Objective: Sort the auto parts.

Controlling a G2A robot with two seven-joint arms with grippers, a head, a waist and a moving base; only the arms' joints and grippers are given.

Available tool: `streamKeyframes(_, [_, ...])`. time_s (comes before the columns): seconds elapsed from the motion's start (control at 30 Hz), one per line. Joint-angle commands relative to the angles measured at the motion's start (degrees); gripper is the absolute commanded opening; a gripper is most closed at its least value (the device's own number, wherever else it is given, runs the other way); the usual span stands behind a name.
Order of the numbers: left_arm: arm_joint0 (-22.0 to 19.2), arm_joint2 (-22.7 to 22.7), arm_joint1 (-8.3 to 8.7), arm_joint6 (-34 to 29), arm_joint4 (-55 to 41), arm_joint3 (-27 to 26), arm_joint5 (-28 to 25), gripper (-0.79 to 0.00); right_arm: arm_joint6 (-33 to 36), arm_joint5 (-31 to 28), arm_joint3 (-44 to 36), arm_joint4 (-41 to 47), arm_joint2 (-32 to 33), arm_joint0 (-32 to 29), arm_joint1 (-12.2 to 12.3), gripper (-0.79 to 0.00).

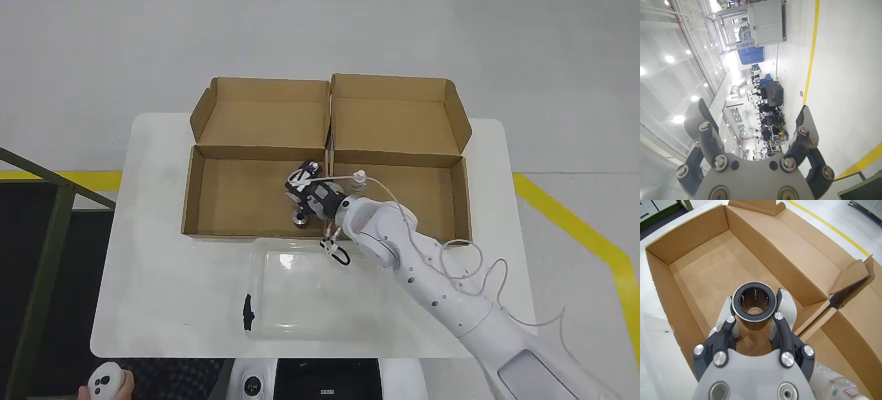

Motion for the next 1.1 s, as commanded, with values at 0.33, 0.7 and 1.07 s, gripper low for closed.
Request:
streamKeyframes(0.33, [0.0,0.0,0.0,0.0,0.0,0.0,0.0,0.0,1.7,-0.8,-1.4,-2.1,0.7,-0.9,-0.5,-0.468])
streamKeyframes(0.7, [0.0,0.0,0.0,0.0,0.0,0.0,0.0,0.0,2.7,-1.4,-1.7,-3.6,1.5,-1.6,-1.0,-0.403])
streamKeyframes(1.07, [0.0,0.0,0.0,0.0,0.0,0.0,0.0,0.0,2.5,-2.2,-6.3,-5.7,3.3,-3.6,-0.9,-0.317])
